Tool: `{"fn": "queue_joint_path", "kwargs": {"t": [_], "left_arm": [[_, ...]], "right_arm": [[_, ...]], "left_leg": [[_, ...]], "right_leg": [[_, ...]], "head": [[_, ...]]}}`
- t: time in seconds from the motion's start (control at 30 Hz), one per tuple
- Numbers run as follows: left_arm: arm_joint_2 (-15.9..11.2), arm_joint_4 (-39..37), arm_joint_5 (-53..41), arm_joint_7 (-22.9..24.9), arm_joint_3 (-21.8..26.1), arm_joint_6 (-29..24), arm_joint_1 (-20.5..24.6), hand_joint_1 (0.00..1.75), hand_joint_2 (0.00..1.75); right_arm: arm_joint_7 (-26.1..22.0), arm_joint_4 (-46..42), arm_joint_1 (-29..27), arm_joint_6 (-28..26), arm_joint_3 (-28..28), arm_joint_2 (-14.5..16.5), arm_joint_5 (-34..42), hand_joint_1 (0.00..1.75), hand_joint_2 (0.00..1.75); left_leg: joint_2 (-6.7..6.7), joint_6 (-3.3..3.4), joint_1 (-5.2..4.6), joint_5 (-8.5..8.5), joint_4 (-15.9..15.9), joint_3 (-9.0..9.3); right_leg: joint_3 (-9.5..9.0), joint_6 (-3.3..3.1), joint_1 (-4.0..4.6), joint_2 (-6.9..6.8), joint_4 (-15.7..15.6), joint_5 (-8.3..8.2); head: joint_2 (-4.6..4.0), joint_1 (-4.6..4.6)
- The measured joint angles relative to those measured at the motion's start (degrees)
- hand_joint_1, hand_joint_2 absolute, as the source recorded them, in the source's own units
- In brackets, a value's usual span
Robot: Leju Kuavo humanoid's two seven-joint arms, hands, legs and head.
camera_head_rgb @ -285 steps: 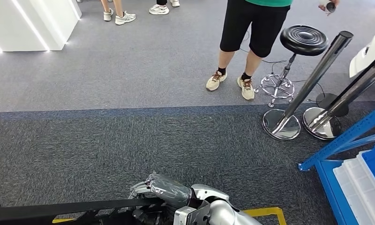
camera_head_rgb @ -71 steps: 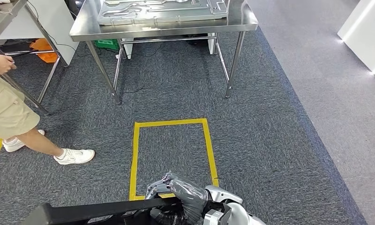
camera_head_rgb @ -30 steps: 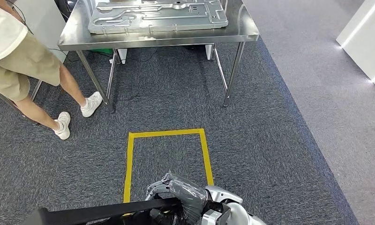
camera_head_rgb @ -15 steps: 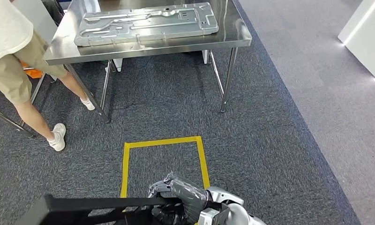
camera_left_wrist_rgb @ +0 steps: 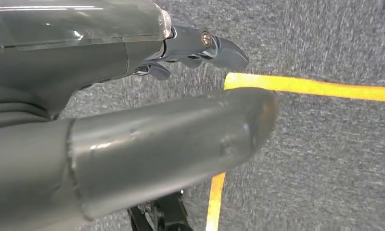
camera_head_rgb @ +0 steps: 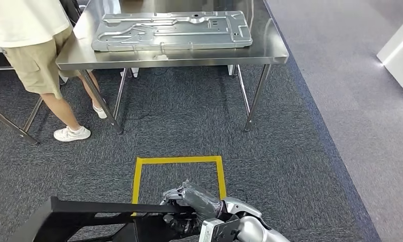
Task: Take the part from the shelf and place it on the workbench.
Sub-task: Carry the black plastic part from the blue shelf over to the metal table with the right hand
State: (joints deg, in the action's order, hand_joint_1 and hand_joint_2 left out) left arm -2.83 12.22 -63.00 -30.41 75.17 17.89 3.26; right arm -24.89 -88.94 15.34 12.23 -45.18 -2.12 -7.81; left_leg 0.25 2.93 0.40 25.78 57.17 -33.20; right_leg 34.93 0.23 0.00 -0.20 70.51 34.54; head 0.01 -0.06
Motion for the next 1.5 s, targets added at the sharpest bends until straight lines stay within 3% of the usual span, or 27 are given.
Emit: {"fn": "queue_joint_path", "kwargs": {"t": [0.07,0.1,0.13,0.2,0.27,0.4,0.47,0.53,0.57,0.6,0.63,0.7,0.77,0.87,0.93,1.03,1.07,1.1,1.13,1.2,1.23,1.27,1.33,1.4,1.43,1.5], "left_arm": [[0.10,0.00,-0.02,0.01,0.00,0.04,-0.06,0.00,0.00],[0.13,0.00,-0.06,0.01,0.00,0.05,-0.07,0.00,0.00],[0.17,0.00,-0.10,0.01,0.00,0.06,-0.05,0.00,0.00],[0.23,0.00,-0.17,0.00,0.00,0.08,-0.01,0.00,0.00],[0.25,0.00,-0.20,-0.02,0.00,0.10,0.06,0.00,0.00],[0.34,0.00,-0.27,-0.11,0.00,0.13,0.22,0.00,0.00],[0.35,0.00,-0.32,-0.15,0.00,0.17,0.32,0.00,0.00],[0.35,0.00,-0.35,-0.17,0.00,0.19,0.25,0.00,0.00],[0.35,0.00,-0.36,-0.17,0.00,0.19,0.16,0.00,0.00],[0.36,0.00,-0.36,-0.17,0.00,0.19,0.08,0.00,0.00],[0.36,0.00,-0.37,-0.18,0.00,0.19,0.04,0.00,0.00],[0.32,0.00,-0.40,-0.26,0.00,0.19,0.00,0.00,0.00],[0.32,0.00,-0.48,-0.33,0.00,0.19,0.00,0.00,0.00],[0.36,0.00,-0.52,-0.33,0.01,0.11,-0.16,0.00,0.00],[0.40,0.00,-0.54,-0.33,0.01,0.08,-0.12,0.00,0.00],[0.50,0.00,-0.55,-0.34,0.00,0.09,0.01,0.00,0.00],[0.53,0.00,-0.55,-0.34,0.00,0.10,-0.01,0.00,0.00],[0.57,0.00,-0.55,-0.34,0.01,0.11,-0.04,0.00,0.00],[0.61,0.00,-0.56,-0.34,0.01,0.11,-0.06,0.00,0.00],[0.69,0.00,-0.58,-0.34,0.02,0.14,-0.06,0.00,0.00],[0.71,0.00,-0.60,-0.34,0.02,0.16,-0.01,0.00,0.00],[0.73,0.00,-0.60,-0.33,0.02,0.18,0.04,0.00,0.00],[0.80,0.00,-0.61,-0.33,0.02,0.21,0.12,0.00,0.00],[0.92,0.00,-0.60,-0.34,0.02,0.21,0.17,0.00,0.00],[0.97,0.00,-0.60,-0.34,0.02,0.22,0.24,0.00,0.00],[1.02,0.00,-0.60,-0.34,0.01,0.26,0.35,0.00,0.00]], "right_arm": [[-0.01,0.51,-0.05,0.01,0.00,-0.06,0.05,1.68,1.75],[-0.02,0.72,-0.06,0.02,0.00,-0.09,0.08,1.68,1.75],[-0.03,0.90,-0.06,0.03,0.00,-0.10,0.10,1.68,1.75],[-0.04,1.22,-0.02,0.06,0.00,-0.14,0.16,1.68,1.75],[-0.02,1.49,0.04,0.11,0.00,-0.15,0.21,1.68,1.75],[0.00,1.61,0.23,0.14,0.00,-0.03,0.22,1.68,1.75],[-0.02,1.61,0.35,0.14,-0.01,0.04,0.24,1.68,1.75],[-0.03,1.71,0.38,0.14,-0.01,0.04,0.25,1.68,1.75],[-0.03,1.82,0.35,0.14,-0.01,0.04,0.25,1.68,1.75],[-0.02,1.92,0.33,0.14,0.00,0.04,0.25,1.68,1.75],[-0.02,2.00,0.32,0.14,-0.01,0.04,0.25,1.68,1.75],[0.01,2.06,0.34,0.13,-0.01,0.05,0.25,1.68,1.75],[0.07,2.15,0.36,0.12,-0.01,0.07,0.27,1.68,1.75],[0.15,2.23,0.32,0.09,-0.02,0.08,0.33,1.68,1.75],[0.14,2.22,0.47,0.05,-0.02,0.09,0.39,1.68,1.75],[0.13,2.31,0.46,0.05,-0.02,0.06,0.45,1.68,1.75],[0.16,2.38,0.35,0.06,-0.02,0.05,0.44,1.68,1.75],[0.19,2.45,0.26,0.07,-0.02,0.04,0.43,1.68,1.75],[0.22,2.50,0.20,0.07,-0.02,0.04,0.43,1.68,1.75],[0.26,2.56,0.20,0.07,-0.02,0.03,0.44,1.68,1.75],[0.29,2.59,0.25,0.08,-0.02,0.03,0.44,1.68,1.75],[0.33,2.63,0.26,0.09,-0.02,0.03,0.45,1.68,1.75],[0.40,2.67,0.25,0.11,-0.02,0.04,0.44,1.68,1.75],[0.43,2.58,0.23,0.12,-0.02,0.14,0.43,1.68,1.75],[0.42,2.52,0.30,0.12,-0.02,0.23,0.44,1.68,1.75],[0.56,2.46,0.43,0.05,-0.02,0.39,0.20,1.68,1.75]], "left_leg": [[-0.34,-0.16,0.13,0.94,0.01,0.99],[-0.49,-0.35,0.22,1.47,0.02,1.69],[-0.60,-0.60,0.33,2.07,0.03,2.50],[-0.73,-1.32,0.46,3.32,0.13,3.82],[-0.75,-2.20,0.42,4.20,0.31,4.45],[-0.62,-3.36,0.70,4.56,2.90,4.12],[-0.58,-3.73,0.84,6.47,8.52,0.95],[-0.58,-4.09,0.86,9.21,14.82,-3.56],[-0.58,-4.13,0.86,9.65,16.32,-5.19],[-0.57,-4.05,0.85,8.89,15.95,-5.94],[-0.57,-3.84,0.80,6.93,13.70,-5.76],[-0.54,-3.06,0.48,1.71,6.68,-3.87],[-0.49,-2.22,-0.05,0.02,2.50,-2.58],[-0.59,-1.24,-0.05,0.16,1.26,-1.45],[-0.64,-0.70,0.31,0.30,0.64,-0.13],[-0.64,-0.23,0.34,1.17,0.40,1.08],[-0.66,-0.24,0.33,1.59,0.41,1.48],[-0.69,-0.30,0.33,2.05,0.42,1.98],[-0.74,-0.44,0.34,2.54,0.42,2.63],[-0.80,-0.86,0.36,3.65,0.37,4.14],[-0.83,-1.16,0.36,4.13,0.38,4.69],[-0.82,-1.53,0.35,4.55,0.36,5.00],[-0.72,-2.35,0.33,4.90,0.68,5.46],[-0.59,-2.89,0.41,5.16,1.85,5.52],[-0.58,-3.06,0.49,5.55,3.42,4.78],[-0.56,-3.45,0.62,7.58,9.38,1.27]], "right_leg": [[3.52,0.52,-0.51,0.06,3.02,1.91],[4.01,0.74,-0.72,0.04,1.96,1.27],[3.69,0.91,-0.91,0.03,-0.72,-0.78],[2.41,0.88,-1.06,-0.02,-7.38,-6.45],[1.91,0.25,-0.86,0.02,-10.39,-9.26],[0.33,-1.60,-0.69,0.29,-11.06,-8.65],[-0.89,-2.27,-0.72,0.23,-11.51,-8.06],[-1.67,-2.53,-0.55,0.27,-11.57,-7.34],[-2.13,-2.56,-0.45,0.33,-11.57,-6.92],[-2.69,-2.57,-0.34,0.38,-11.57,-6.47],[-3.35,-2.53,-0.24,0.41,-11.57,-5.98],[-4.68,-2.32,-0.06,0.39,-11.58,-4.99],[-5.26,-1.78,0.02,0.40,-11.73,-4.23],[-5.80,-0.73,0.17,0.42,-11.01,-4.05],[-5.04,-0.25,0.19,0.39,-8.33,-3.00],[0.75,0.42,-0.17,0.39,0.66,0.80],[2.63,0.61,-0.30,0.38,2.67,1.26],[3.72,0.73,-0.41,0.37,2.97,0.61],[3.77,0.78,-0.53,0.36,1.26,-1.36],[2.09,0.67,-0.66,0.33,-5.24,-6.61],[1.35,0.48,-0.52,0.28,-8.06,-7.71],[0.91,0.16,-0.36,0.23,-9.68,-8.31],[0.64,-0.71,-0.05,0.22,-10.45,-7.71],[-0.34,-1.53,-0.26,0.29,-10.93,-7.99],[-0.91,-1.83,-0.37,0.27,-11.24,-7.91],[-1.78,-2.26,-0.49,0.17,-11.68,-7.59]], "head": [[0.00,0.00],[0.00,0.01],[0.00,0.01],[-0.01,0.01],[-0.01,-0.01],[-0.01,-0.04],[-0.01,-0.05],[-0.01,-0.05],[-0.01,-0.06],[-0.01,-0.05],[-0.01,-0.05],[-0.01,-0.04],[-0.01,-0.06],[-0.01,-0.06],[-0.01,-0.04],[-0.01,-0.05],[-0.01,-0.05],[-0.01,-0.05],[-0.01,-0.05],[-0.01,-0.05],[-0.01,0.00],[0.00,0.02],[0.02,0.06],[0.03,0.03],[0.03,0.02],[0.03,0.01]]}}
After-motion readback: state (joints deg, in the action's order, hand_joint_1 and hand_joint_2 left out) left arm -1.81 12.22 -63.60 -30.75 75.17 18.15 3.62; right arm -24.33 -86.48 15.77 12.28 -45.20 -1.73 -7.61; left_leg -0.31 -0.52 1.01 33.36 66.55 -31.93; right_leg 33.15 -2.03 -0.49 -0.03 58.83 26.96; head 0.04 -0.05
